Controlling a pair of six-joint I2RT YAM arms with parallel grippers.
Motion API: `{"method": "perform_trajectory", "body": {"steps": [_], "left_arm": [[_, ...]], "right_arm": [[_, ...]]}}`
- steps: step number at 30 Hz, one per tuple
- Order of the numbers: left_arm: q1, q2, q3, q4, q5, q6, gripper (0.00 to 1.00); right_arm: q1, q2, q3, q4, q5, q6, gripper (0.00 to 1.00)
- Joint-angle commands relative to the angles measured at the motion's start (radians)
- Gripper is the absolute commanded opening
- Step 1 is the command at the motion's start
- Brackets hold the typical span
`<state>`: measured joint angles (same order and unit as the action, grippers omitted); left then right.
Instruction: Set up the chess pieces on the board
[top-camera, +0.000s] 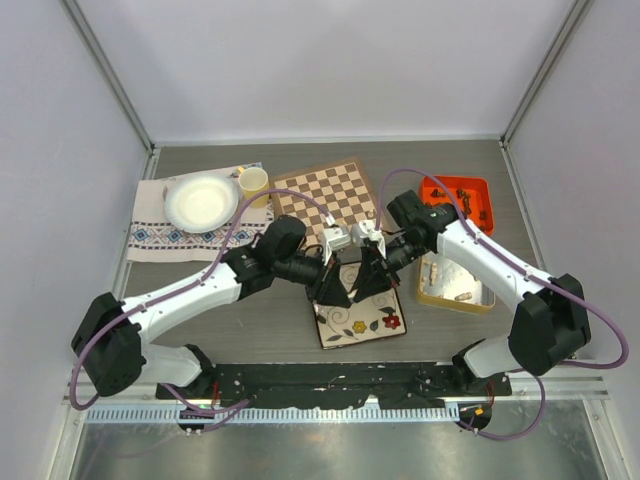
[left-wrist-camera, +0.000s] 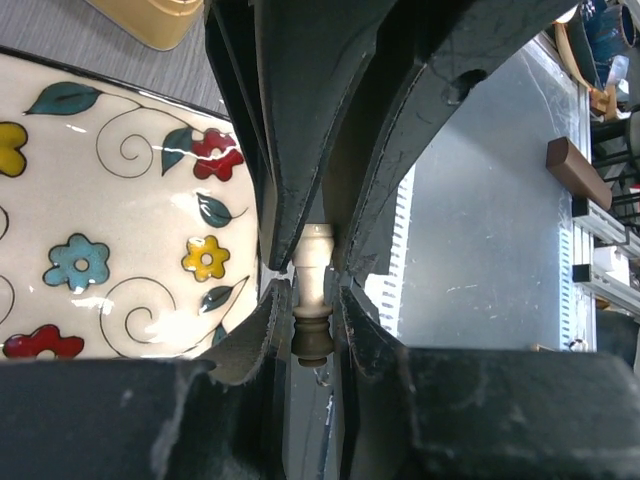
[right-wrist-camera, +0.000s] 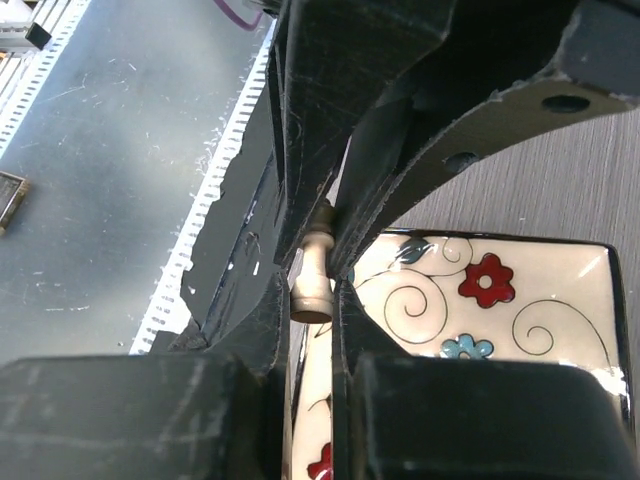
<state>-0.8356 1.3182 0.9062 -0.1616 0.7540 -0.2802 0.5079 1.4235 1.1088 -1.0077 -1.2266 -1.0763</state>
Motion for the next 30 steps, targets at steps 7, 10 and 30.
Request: {"method": "perform_trajectory", "body": {"steps": [7,10,30], "left_arm": [[0.111,-0.217,-0.098,0.193,-0.059,-0.128,0.72],[0.148,-0.319,-0.168,0.279,-0.082,-0.177,0.88],[0.135,-0.312,-0.523,1.054,-0.182,-0.433,0.93]], "right_arm": [[0.008,-0.067,-0.035,0.063,-0.008,0.064,0.01],[-0.012,-0.083,-0.052,0.119,-0.028,0.130,0.01],[-0.057,-0.002,-0.052,0.232,-0.254,0.319,0.01]]}}
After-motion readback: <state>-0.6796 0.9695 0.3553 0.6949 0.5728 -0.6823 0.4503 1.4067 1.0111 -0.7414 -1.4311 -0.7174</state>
